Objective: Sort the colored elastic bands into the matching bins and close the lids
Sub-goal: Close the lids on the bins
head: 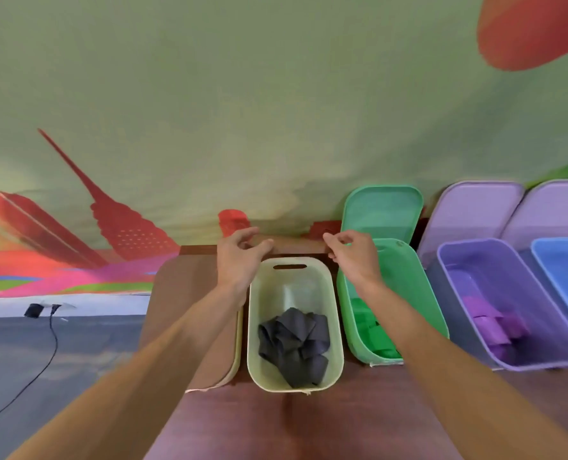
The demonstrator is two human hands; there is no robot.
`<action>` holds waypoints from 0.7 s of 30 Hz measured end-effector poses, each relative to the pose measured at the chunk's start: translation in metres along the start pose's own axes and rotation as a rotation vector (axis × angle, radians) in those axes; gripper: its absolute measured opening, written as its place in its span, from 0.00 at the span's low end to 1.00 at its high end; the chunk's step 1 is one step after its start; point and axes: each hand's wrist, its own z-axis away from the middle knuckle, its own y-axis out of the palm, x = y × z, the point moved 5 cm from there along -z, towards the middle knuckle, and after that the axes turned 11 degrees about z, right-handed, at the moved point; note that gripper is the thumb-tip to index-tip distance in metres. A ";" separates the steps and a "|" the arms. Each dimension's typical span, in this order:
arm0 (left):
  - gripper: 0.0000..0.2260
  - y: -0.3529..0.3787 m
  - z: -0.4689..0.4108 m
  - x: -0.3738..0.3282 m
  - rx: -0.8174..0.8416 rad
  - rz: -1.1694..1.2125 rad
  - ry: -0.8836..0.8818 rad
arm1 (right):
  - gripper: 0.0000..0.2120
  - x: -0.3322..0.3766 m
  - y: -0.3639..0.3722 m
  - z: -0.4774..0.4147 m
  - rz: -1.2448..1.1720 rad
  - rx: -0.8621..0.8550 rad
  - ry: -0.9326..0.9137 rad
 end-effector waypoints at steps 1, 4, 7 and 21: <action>0.15 -0.006 0.009 0.003 0.005 -0.001 0.020 | 0.08 -0.006 -0.001 0.010 -0.035 -0.020 0.043; 0.15 -0.027 0.037 0.018 -0.007 -0.030 0.043 | 0.24 -0.025 0.004 0.043 -0.066 0.018 0.155; 0.18 -0.038 0.065 0.032 -0.002 0.098 -0.020 | 0.33 -0.043 0.010 0.072 -0.175 0.073 0.246; 0.12 -0.047 0.141 0.110 0.193 -0.529 -0.088 | 0.40 -0.094 0.026 0.155 0.194 0.193 0.172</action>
